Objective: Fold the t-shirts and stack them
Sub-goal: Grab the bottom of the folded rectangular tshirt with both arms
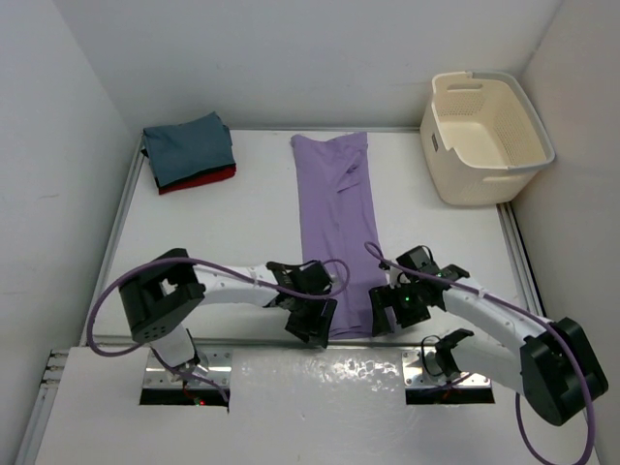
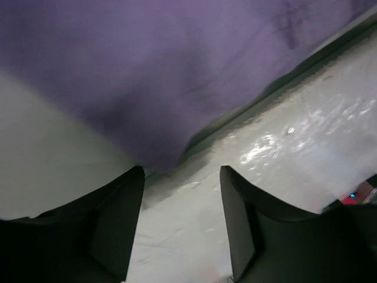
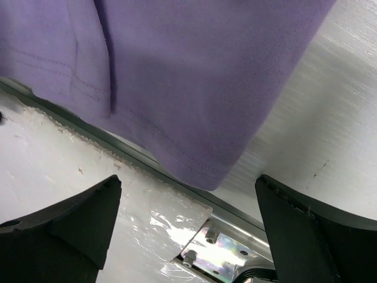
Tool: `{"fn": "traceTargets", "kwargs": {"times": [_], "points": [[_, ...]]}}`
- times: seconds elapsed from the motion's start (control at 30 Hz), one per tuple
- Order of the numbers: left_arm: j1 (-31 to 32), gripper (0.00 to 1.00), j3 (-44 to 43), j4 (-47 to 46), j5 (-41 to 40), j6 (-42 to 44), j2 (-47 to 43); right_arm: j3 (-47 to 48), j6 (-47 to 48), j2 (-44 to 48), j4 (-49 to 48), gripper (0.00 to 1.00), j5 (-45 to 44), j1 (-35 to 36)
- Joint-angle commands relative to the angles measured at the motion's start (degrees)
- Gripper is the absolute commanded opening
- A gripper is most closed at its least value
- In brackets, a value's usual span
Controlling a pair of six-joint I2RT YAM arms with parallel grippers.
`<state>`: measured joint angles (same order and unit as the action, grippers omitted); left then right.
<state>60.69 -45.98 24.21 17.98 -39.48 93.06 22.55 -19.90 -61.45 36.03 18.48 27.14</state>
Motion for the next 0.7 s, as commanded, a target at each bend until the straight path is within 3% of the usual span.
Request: {"fn": "traceTargets", "kwargs": {"times": [0.0, 0.23, 0.33, 0.5, 0.53, 0.67], "points": [[2.9, 0.49, -3.3, -0.5, -2.3, 1.4, 4.7, -1.5, -2.0, 0.9, -3.2, 0.93, 1.0, -0.2], [3.7, 0.29, -5.0, 1.5, -6.1, 0.4, 4.3, -2.6, -2.9, 1.9, -3.1, 0.84, -0.5, -0.2], [3.6, 0.20, -5.2, 2.2, -6.9, -0.2, 4.4, -2.9, -3.0, 1.4, -3.5, 0.72, -1.2, -0.2], [3.1, 0.03, -6.0, 2.9, -9.3, -1.1, 3.6, -3.9, -3.7, 0.3, -5.4, 0.63, -1.7, -0.2], [2.9, 0.00, -6.2, 3.4, -10.7, -1.3, 3.6, -3.9, -4.3, 0.1, -5.9, 0.55, -2.2, -0.2], [2.4, 0.00, -6.6, 4.4, -15.2, -1.9, 1.3, -3.6, -4.5, -0.3, -7.8, 0.36, -2.7, -0.1]]}}
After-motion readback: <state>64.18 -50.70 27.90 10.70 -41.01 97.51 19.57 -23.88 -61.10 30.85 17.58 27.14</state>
